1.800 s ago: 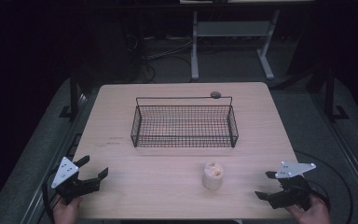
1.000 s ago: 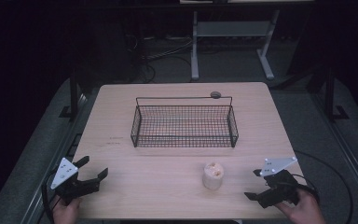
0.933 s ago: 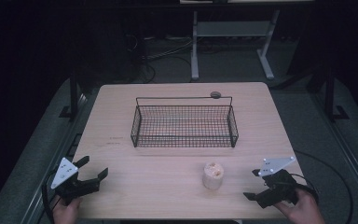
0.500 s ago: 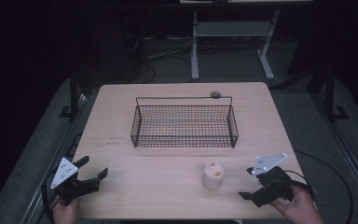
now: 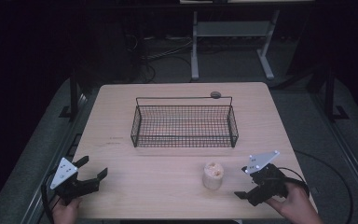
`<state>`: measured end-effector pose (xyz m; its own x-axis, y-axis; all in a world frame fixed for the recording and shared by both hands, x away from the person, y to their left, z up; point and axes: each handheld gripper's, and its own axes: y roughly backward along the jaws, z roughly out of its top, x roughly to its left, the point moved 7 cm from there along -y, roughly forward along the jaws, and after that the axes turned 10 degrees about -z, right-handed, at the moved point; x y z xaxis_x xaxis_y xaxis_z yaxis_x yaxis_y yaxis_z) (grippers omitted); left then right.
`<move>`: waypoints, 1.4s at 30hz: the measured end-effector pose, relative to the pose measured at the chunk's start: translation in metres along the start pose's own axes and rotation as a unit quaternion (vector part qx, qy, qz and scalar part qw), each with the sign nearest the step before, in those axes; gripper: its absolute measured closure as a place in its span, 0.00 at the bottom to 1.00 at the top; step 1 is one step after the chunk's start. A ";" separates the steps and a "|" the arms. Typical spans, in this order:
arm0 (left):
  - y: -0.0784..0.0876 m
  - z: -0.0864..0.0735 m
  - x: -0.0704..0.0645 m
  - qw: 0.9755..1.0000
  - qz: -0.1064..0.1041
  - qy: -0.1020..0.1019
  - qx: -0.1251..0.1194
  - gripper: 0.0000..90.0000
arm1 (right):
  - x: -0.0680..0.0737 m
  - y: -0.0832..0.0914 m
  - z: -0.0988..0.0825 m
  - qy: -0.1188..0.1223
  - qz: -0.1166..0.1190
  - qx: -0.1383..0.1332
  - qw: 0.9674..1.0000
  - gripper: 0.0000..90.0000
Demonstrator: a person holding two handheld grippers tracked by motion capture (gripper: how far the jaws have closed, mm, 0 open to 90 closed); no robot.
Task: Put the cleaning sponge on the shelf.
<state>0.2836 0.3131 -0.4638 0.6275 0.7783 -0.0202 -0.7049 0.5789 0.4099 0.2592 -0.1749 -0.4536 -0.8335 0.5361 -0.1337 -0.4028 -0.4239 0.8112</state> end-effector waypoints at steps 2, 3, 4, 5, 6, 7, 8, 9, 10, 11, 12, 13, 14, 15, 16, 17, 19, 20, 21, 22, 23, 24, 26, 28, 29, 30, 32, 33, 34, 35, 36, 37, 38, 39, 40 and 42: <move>0.000 0.000 0.000 1.000 0.000 0.000 0.000 0.15 | 0.001 -0.001 0.002 0.008 -0.001 0.003 1.000 0.18; 0.000 0.000 0.000 1.000 0.000 0.000 0.000 0.15 | 0.001 -0.001 0.002 0.008 -0.001 0.003 1.000 0.18; 0.000 0.000 0.000 1.000 0.000 -0.001 0.000 0.15 | 0.002 -0.002 0.003 0.012 0.001 0.006 1.000 0.18; 0.000 0.000 0.000 1.000 0.000 -0.001 0.000 0.15 | 0.002 -0.002 0.003 0.012 0.001 0.006 1.000 0.18; 0.000 0.000 0.000 1.000 0.000 -0.001 0.000 0.16 | 0.002 -0.002 0.005 0.015 0.002 0.009 1.000 0.18; 0.000 0.000 0.000 1.000 0.000 -0.001 0.000 0.16 | 0.002 -0.002 0.005 0.015 0.002 0.009 1.000 0.18; 0.000 0.000 0.000 1.000 0.000 -0.001 0.000 0.16 | 0.003 -0.003 0.006 0.017 0.003 0.008 1.000 0.18; 0.000 0.000 0.000 1.000 0.000 -0.001 0.000 0.16 | 0.003 -0.003 0.008 0.019 0.003 0.010 1.000 0.18; 0.000 0.000 0.000 1.000 0.000 -0.001 0.000 0.16 | 0.003 -0.003 0.011 0.023 0.004 0.009 1.000 0.18; 0.000 0.000 0.000 1.000 0.000 -0.001 -0.001 0.16 | 0.003 -0.003 0.011 0.023 0.004 0.009 1.000 0.18; 0.000 0.000 0.000 1.000 0.000 -0.001 -0.001 0.15 | 0.003 -0.003 0.012 0.024 0.004 0.010 1.000 0.18; 0.000 0.000 0.000 1.000 0.000 0.000 -0.001 0.15 | 0.003 -0.003 0.013 0.027 0.005 0.011 1.000 0.18; 0.001 0.000 0.001 1.000 0.000 0.001 -0.002 0.15 | 0.004 -0.003 0.014 0.029 0.006 0.012 0.999 0.18; 0.001 0.000 0.001 1.000 0.000 0.002 -0.002 0.15 | 0.004 -0.004 0.015 0.031 0.006 0.013 0.999 0.18; 0.001 0.000 0.001 1.000 0.001 0.001 -0.003 0.16 | 0.004 -0.005 0.016 0.033 0.007 0.014 0.999 0.18; 0.001 0.001 0.001 1.000 0.001 0.001 -0.003 0.15 | 0.005 -0.005 0.017 0.033 0.009 0.015 0.999 0.18; 0.001 0.001 0.001 1.000 0.001 0.002 -0.004 0.15 | 0.006 -0.005 0.019 0.036 0.011 0.016 0.999 0.18; 0.001 0.000 0.002 1.000 0.001 0.001 -0.003 0.15 | 0.006 -0.007 0.021 0.040 0.012 0.017 0.999 0.18; 0.001 0.000 0.002 1.000 0.001 0.001 -0.003 0.15 | 0.006 -0.007 0.021 0.040 0.012 0.017 0.999 0.18; 0.002 0.000 0.002 1.000 0.002 0.002 -0.003 0.15 | 0.006 -0.008 0.022 0.040 0.013 0.018 0.999 0.18; 0.002 0.000 0.002 1.000 0.001 0.001 -0.003 0.15 | 0.006 -0.008 0.023 0.041 0.013 0.019 0.999 0.18; 0.002 0.000 0.002 1.000 0.002 0.002 -0.004 0.15 | 0.005 -0.010 0.025 0.044 0.014 0.020 0.999 0.18; 0.002 0.001 0.002 1.000 0.001 0.003 -0.005 0.16 | 0.005 -0.010 0.028 0.045 0.015 0.021 0.999 0.18; 0.002 0.001 0.002 1.000 0.002 0.002 -0.003 0.16 | 0.005 -0.010 0.031 0.048 0.017 0.023 0.998 0.18; 0.002 0.001 0.002 1.000 0.002 0.002 -0.003 0.15 | 0.005 -0.010 0.031 0.048 0.017 0.023 0.998 0.18; 0.002 0.001 0.002 1.000 0.002 0.002 -0.004 0.15 | 0.005 -0.011 0.032 0.050 0.017 0.026 0.998 0.17; 0.002 0.001 0.001 1.000 0.002 0.001 -0.005 0.16 | 0.004 -0.013 0.035 0.049 0.020 0.029 0.998 0.17; 0.002 0.001 0.002 1.000 0.002 0.001 -0.005 0.16 | 0.004 -0.013 0.035 0.049 0.020 0.029 0.998 0.17; 0.002 0.001 0.002 1.000 0.002 0.001 -0.005 0.16 | 0.004 -0.013 0.035 0.049 0.020 0.032 0.998 0.17; 0.002 0.001 0.002 1.000 0.002 0.002 -0.005 0.15 | 0.004 -0.014 0.036 0.051 0.021 0.031 0.998 0.17; 0.003 0.001 0.002 1.000 0.002 0.003 -0.005 0.15 | 0.004 -0.014 0.037 0.049 0.022 0.034 0.998 0.17; 0.003 0.001 0.002 1.000 0.001 0.003 -0.005 0.15 | 0.004 -0.015 0.038 0.052 0.022 0.034 0.998 0.17; 0.003 0.001 0.002 1.000 0.001 0.003 -0.005 0.15 | 0.004 -0.015 0.040 0.055 0.024 0.034 0.998 0.17; 0.003 0.001 0.002 1.000 0.001 0.003 -0.005 0.15 | 0.004 -0.015 0.040 0.055 0.024 0.034 0.998 0.17; 0.002 0.001 0.001 1.000 0.002 0.002 -0.005 0.15 | 0.004 -0.017 0.042 0.056 0.025 0.036 0.997 0.17; 0.002 0.001 0.001 1.000 0.002 0.002 -0.005 0.15 | 0.004 -0.017 0.043 0.055 0.027 0.040 0.997 0.17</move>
<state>0.2833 0.3152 -0.4620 0.6242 0.7810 -0.0218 -0.7099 0.5786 0.4016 0.2792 -0.1340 -0.4435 -0.8912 0.4289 -0.1474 -0.3292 -0.3884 0.8607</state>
